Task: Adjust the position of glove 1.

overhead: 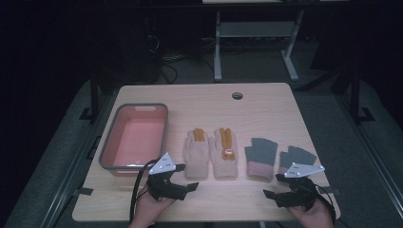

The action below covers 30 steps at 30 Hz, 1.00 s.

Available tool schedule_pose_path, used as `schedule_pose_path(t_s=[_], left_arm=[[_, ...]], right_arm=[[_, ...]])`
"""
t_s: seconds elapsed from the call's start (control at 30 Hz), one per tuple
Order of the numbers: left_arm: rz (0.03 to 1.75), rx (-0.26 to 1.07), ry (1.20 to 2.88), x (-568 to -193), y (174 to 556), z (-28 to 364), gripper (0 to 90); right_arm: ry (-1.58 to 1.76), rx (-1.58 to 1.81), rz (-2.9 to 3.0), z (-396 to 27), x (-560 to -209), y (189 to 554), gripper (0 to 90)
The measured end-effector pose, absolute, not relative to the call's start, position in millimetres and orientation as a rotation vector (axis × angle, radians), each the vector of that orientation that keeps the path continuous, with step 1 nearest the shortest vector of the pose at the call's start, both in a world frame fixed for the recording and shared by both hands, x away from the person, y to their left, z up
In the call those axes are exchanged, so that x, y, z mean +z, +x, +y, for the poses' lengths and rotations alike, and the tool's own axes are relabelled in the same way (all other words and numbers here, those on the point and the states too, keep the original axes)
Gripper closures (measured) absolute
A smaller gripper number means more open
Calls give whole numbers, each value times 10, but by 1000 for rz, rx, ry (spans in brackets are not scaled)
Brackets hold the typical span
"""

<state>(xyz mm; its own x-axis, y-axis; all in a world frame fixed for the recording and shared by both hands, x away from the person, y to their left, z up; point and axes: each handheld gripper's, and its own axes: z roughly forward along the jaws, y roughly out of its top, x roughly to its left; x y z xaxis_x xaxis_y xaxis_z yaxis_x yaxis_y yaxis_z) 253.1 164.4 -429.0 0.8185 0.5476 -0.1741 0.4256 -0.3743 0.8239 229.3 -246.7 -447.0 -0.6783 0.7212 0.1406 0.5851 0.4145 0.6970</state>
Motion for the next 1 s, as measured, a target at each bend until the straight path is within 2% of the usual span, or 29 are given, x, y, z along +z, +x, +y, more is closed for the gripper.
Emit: schedule_pose_path(t_s=[0.37, 1.0], left_arm=[[721, 145, 2012, -4307, 2510, 1672, 173], [722, 149, 2015, -4317, 2533, 1660, 173]], right_arm=[[1107, 1081, 2537, -2341, -4376, 2372, 206], [920, 1007, 2695, -1904, -4146, 2800, 212]])
